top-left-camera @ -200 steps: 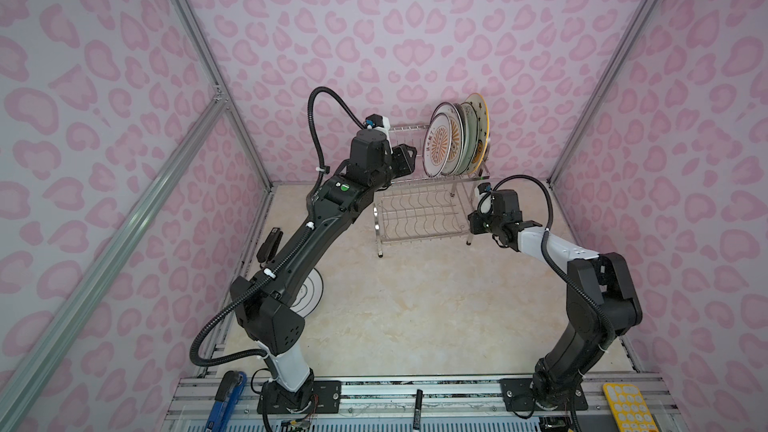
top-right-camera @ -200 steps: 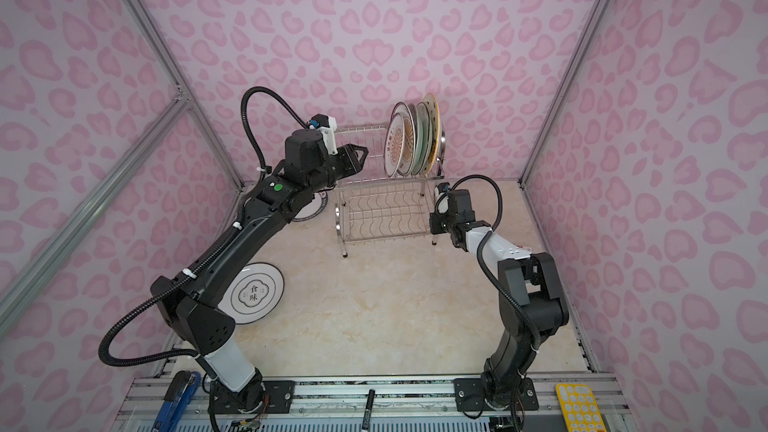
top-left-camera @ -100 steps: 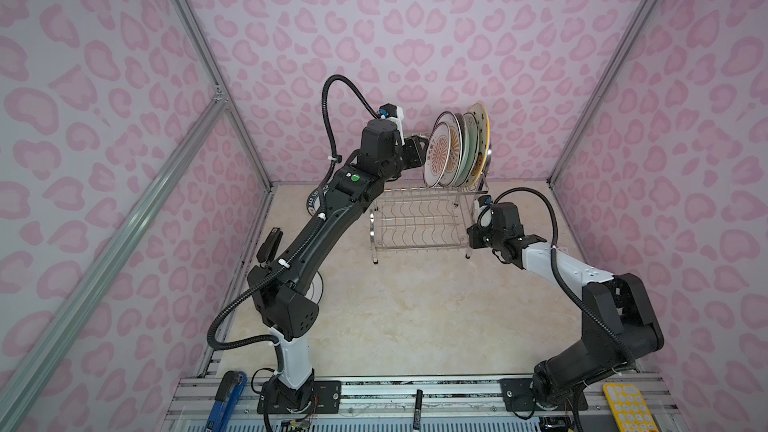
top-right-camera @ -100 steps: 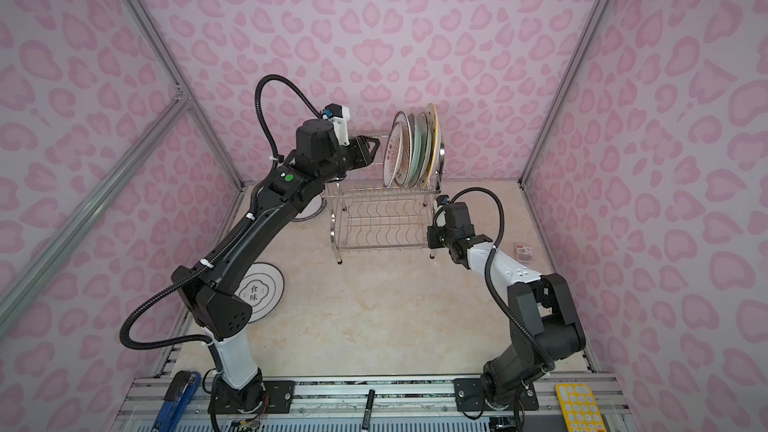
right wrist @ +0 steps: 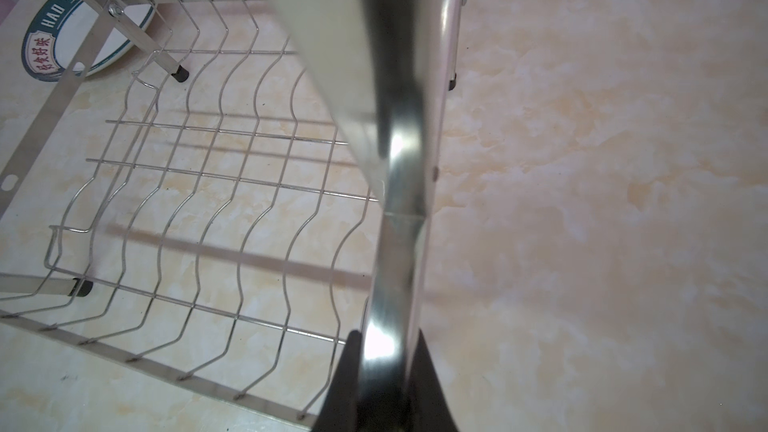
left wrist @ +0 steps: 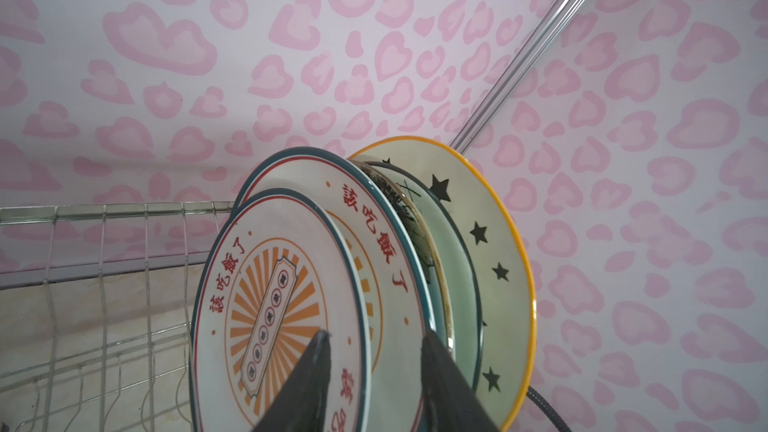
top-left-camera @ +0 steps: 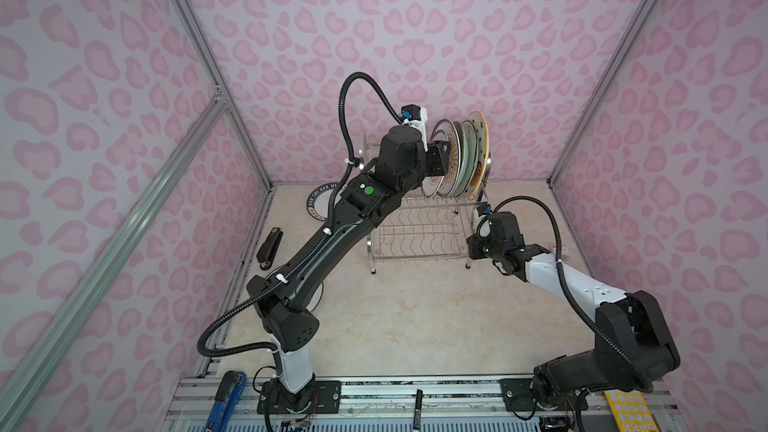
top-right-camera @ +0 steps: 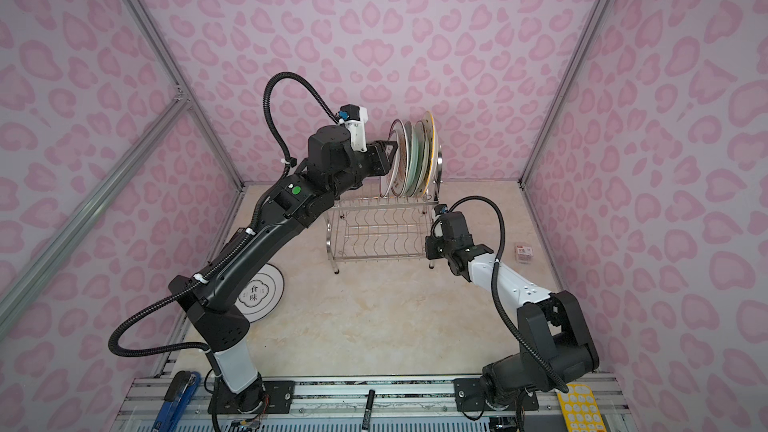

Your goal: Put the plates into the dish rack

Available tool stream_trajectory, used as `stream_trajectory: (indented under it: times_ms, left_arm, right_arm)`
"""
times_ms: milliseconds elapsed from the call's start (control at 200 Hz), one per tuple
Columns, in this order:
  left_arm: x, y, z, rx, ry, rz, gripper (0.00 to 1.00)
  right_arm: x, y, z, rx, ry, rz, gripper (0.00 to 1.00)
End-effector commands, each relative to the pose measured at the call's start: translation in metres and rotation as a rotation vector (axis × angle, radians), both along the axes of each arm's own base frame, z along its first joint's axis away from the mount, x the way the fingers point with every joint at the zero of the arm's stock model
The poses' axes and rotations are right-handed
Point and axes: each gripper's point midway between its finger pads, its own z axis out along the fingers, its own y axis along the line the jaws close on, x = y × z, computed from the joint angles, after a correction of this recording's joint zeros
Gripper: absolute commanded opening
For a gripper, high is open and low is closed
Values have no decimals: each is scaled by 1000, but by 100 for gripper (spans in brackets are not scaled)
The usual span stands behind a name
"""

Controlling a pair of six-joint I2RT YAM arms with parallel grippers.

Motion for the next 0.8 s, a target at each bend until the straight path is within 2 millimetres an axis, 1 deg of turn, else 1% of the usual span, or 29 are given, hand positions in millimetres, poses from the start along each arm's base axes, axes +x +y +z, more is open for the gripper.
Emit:
stream_trajectory:
  times_ms: [0, 180, 350, 480, 660, 795]
  left_arm:
    - [-1, 3, 11, 21, -35, 38, 40]
    - [2, -13, 9, 19, -23, -3, 40]
    - [2, -20, 8, 8, -19, -21, 39]
    - [-1, -27, 9, -5, -20, -54, 38]
    - [2, -25, 8, 2, -13, -26, 37]
    - [6, -29, 0, 20, 4, -24, 37]
  right_arm:
    - [8, 12, 15, 63, -58, 25, 0]
    - [8, 11, 12, 57, -52, 19, 0]
    - [7, 10, 10, 53, -50, 15, 0]
    - [7, 10, 8, 53, -43, 18, 0]
    - [6, 11, 5, 38, -4, 28, 0]
    - [6, 12, 6, 41, -11, 27, 0]
